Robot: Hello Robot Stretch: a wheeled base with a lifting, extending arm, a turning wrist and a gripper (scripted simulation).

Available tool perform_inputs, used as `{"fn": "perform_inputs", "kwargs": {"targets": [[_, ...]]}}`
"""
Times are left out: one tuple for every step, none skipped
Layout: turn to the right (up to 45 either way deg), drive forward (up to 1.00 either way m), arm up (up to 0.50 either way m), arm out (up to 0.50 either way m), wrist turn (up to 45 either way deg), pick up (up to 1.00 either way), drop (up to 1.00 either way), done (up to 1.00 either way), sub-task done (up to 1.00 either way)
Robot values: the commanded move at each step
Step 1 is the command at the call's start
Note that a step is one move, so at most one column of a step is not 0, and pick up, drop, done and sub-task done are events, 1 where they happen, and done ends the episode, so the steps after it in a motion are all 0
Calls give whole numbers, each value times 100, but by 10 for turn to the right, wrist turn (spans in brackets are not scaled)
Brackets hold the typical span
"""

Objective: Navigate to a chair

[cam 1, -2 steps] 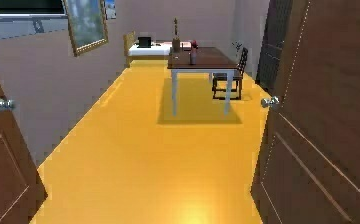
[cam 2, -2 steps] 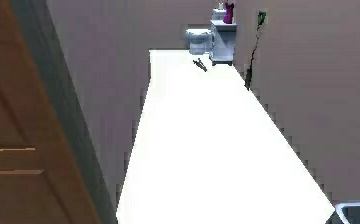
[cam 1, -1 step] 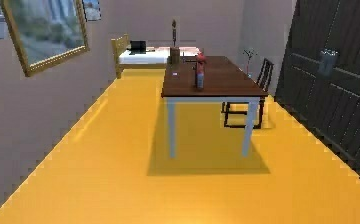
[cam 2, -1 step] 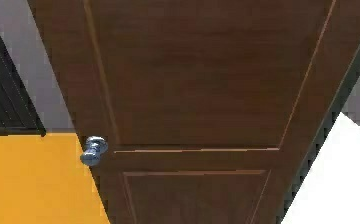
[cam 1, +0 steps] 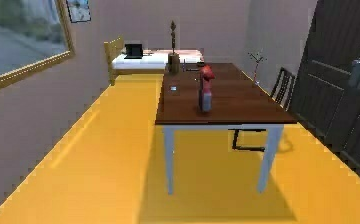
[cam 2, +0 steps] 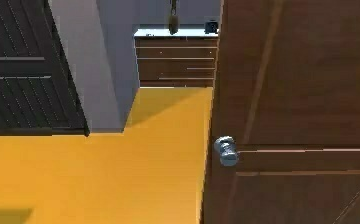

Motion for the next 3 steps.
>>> {"fn": "perform_inputs", "kwargs": {"targets": [[450, 0, 0, 0, 0, 0, 0, 0, 0], [30, 0, 0, 0, 0, 0, 0, 0, 0], [0, 100, 0, 0, 0, 0, 0, 0, 0]]}}
